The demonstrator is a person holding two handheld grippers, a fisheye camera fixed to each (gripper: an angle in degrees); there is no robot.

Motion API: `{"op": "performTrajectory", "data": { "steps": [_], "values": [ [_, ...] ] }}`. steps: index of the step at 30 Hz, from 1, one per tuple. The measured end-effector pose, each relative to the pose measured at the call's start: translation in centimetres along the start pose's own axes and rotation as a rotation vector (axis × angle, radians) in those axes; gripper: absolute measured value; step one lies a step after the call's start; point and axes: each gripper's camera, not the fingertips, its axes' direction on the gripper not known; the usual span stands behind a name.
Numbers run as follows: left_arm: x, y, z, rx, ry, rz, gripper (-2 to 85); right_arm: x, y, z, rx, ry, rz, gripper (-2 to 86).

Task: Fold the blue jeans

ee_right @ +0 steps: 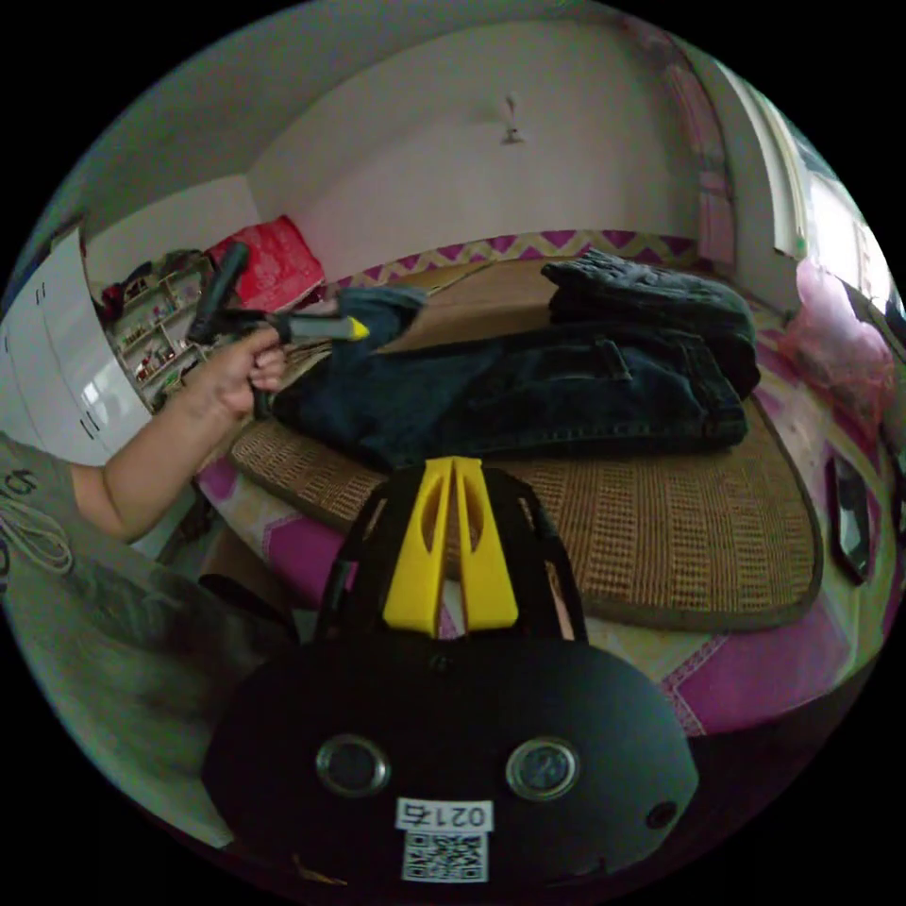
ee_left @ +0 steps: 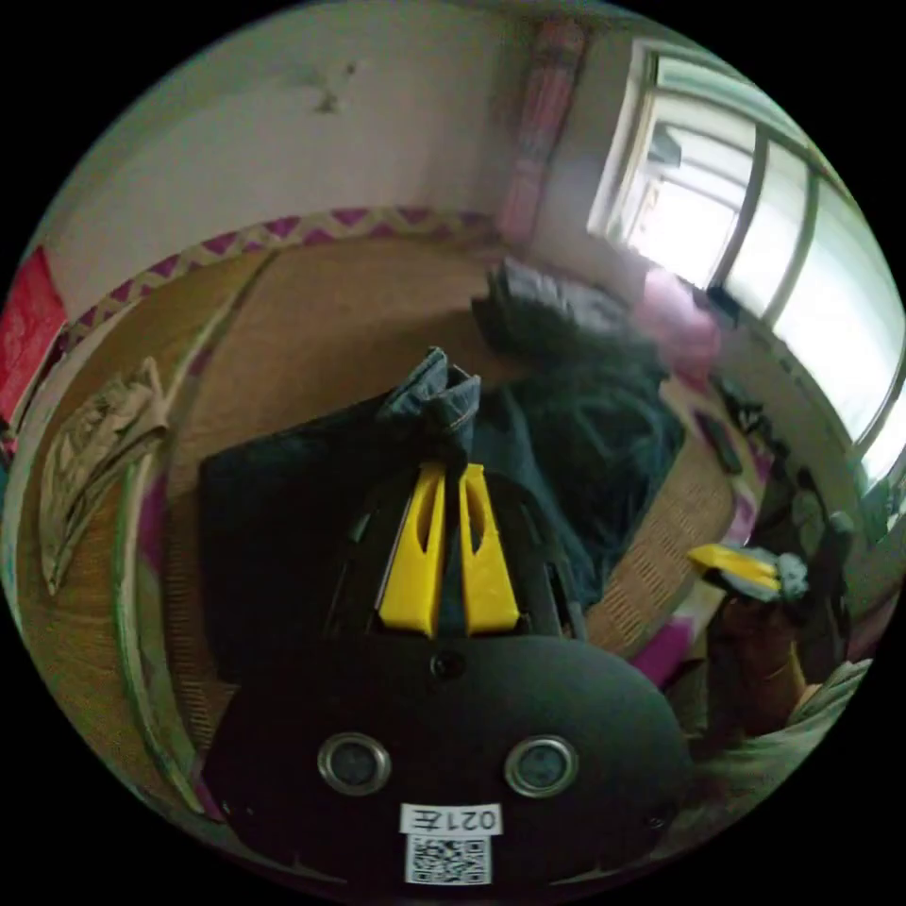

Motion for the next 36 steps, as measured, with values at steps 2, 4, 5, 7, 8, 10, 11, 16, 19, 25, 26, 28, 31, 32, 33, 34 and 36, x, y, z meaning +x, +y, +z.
{"op": "performTrajectory", "data": {
  "steps": [2, 4, 5, 7, 8, 10, 11, 16, 19, 25, 26, 28, 31, 32, 33, 34, 36],
  "values": [
    [2.4, 0.5, 3.3, -0.076, -0.028, 0.020, -0.8, 1.4, 0.9, -0.7, -0.008, -0.004, 0.017, -0.5],
    [4.2, 0.6, 2.7, -0.012, -0.058, 0.017, -0.6, 2.7, 1.6, -1.5, -0.013, 0.010, 0.029, -0.5],
    [5.5, 0.4, 2.0, 0.024, -0.080, 0.024, -0.4, 3.5, 2.0, -2.1, -0.007, 0.019, 0.036, -0.4],
    [7.7, 0.3, 1.5, 0.064, -0.098, 0.064, 0.3, 5.0, 2.4, -2.9, 0.004, 0.029, 0.054, -0.2],
    [9.3, 0.4, 2.2, 0.052, -0.118, 0.117, 1.5, 6.0, 2.3, -3.3, 0.011, 0.032, 0.063, 0.2],
    [11.8, 0.6, 4.8, -0.045, -0.177, 0.210, 3.4, 7.8, 2.0, -3.7, 0.017, 0.040, 0.099, 1.1],
    [13.1, 1.2, 5.4, -0.023, -0.235, 0.255, 4.3, 9.4, 1.7, -4.0, 0.035, 0.028, 0.145, 3.0],
    [16.8, 1.8, 5.1, 0.052, -0.258, 0.385, 5.4, 18.2, 0.8, -4.9, 0.119, -0.056, 0.476, 12.5],
    [17.0, 2.1, 6.2, 0.036, -0.243, 0.395, 5.2, 23.1, 0.1, -4.1, 0.133, -0.088, 0.641, 14.0],
    [15.4, 3.1, 4.1, 0.149, -0.159, 0.391, 2.7, 29.9, -1.1, -1.5, 0.279, -0.324, 0.971, 11.9],
    [14.7, 3.4, 3.7, 0.153, -0.130, 0.384, 1.5, 30.8, -1.3, -0.9, 0.298, -0.351, 1.013, 10.4],
    [13.5, 3.9, 2.8, 0.157, -0.085, 0.365, 0.1, 31.6, -2.1, 0.1, 0.296, -0.371, 1.035, 7.7],
    [10.2, 5.3, 0.4, 0.196, -0.036, 0.295, -0.7, 31.7, -2.3, 0.8, 0.329, -0.416, 1.094, 4.8],
    [8.5, 5.9, -0.6, 0.202, -0.012, 0.262, -0.8, 30.9, -3.3, 0.0, 0.340, -0.391, 1.066, 4.2],
    [6.7, 6.8, -1.6, 0.208, 0.019, 0.233, -0.9, 29.1, -5.3, -1.4, 0.354, -0.345, 0.975, 3.8],
    [5.8, 7.2, -2.1, 0.212, 0.036, 0.218, -0.9, 27.9, -6.6, -2.1, 0.360, -0.323, 0.919, 3.6],
    [1.7, 9.1, -3.9, 0.220, 0.107, 0.144, -1.0, 21.5, -12.8, -4.6, 0.355, -0.228, 0.683, 3.3]
  ]
}}
